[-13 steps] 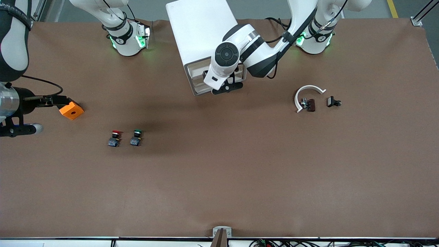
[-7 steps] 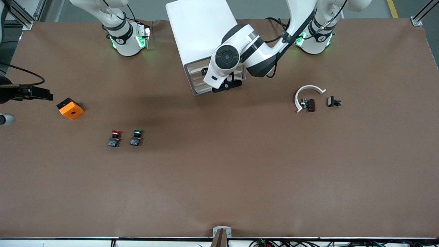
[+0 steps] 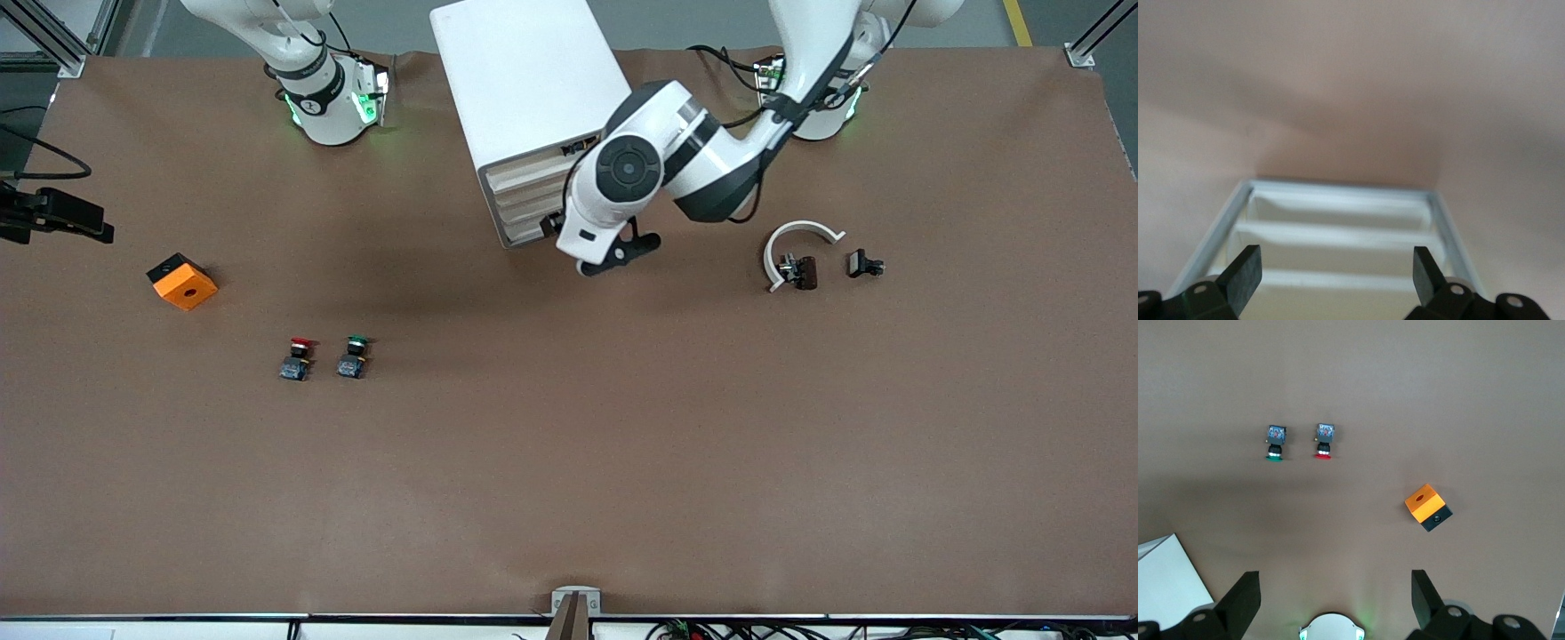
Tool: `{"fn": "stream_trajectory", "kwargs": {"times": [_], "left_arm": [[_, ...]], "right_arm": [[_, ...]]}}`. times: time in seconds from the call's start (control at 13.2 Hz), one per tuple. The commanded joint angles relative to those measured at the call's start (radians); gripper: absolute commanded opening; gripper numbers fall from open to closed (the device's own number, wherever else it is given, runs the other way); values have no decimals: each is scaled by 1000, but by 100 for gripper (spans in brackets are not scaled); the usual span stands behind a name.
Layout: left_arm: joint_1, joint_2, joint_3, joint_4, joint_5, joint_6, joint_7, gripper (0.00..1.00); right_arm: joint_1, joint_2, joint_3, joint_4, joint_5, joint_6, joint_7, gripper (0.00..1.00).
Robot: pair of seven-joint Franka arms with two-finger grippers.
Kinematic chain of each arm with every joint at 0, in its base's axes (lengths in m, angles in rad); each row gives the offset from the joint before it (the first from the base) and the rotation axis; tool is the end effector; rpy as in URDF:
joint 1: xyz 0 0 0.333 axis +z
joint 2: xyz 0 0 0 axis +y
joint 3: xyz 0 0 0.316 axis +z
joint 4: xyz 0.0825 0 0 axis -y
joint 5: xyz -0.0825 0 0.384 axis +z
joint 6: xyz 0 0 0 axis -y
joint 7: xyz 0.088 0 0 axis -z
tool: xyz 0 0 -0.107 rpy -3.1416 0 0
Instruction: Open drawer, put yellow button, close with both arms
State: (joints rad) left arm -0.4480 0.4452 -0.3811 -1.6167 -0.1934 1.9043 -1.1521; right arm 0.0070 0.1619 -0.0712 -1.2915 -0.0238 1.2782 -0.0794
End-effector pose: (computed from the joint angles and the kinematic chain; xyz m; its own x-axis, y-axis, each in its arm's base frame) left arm 0.4557 -0.4746 0.3763 0.8522 0.3826 -0.3568 0.4104 -0.9119 0.0025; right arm 0.5708 -0.0357 0.6381 0.9844 0.0082 -0.1760 0.0121 -0.9997 0.0212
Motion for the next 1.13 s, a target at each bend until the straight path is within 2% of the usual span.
{"fn": "stream_trajectory", "kwargs": {"times": [0.0, 0.38, 0.53, 0.68, 0.91, 1.06], "left_arm": [[63, -19, 1, 60, 118, -30, -6, 100], [219, -75, 1, 63, 402, -39, 37, 100], [293, -101, 1, 63, 413, -39, 135, 100], [369, -137, -4, 63, 404, -56, 230, 100], [443, -206, -7, 63, 399, -123, 372, 100], [482, -269, -7, 63, 384, -213, 498, 100]], "right_arm": [[-16, -50, 13, -61, -11, -2, 17, 100], [-36, -68, 13, -91, -8, -14, 17, 100], [-42, -80, 13, -92, -15, -16, 13, 100], [-41, -126, 14, -141, -13, 19, 12, 100], [-41, -228, 17, -258, -5, 125, 12, 100], [-54, -239, 21, -284, -5, 125, 15, 100]]}}
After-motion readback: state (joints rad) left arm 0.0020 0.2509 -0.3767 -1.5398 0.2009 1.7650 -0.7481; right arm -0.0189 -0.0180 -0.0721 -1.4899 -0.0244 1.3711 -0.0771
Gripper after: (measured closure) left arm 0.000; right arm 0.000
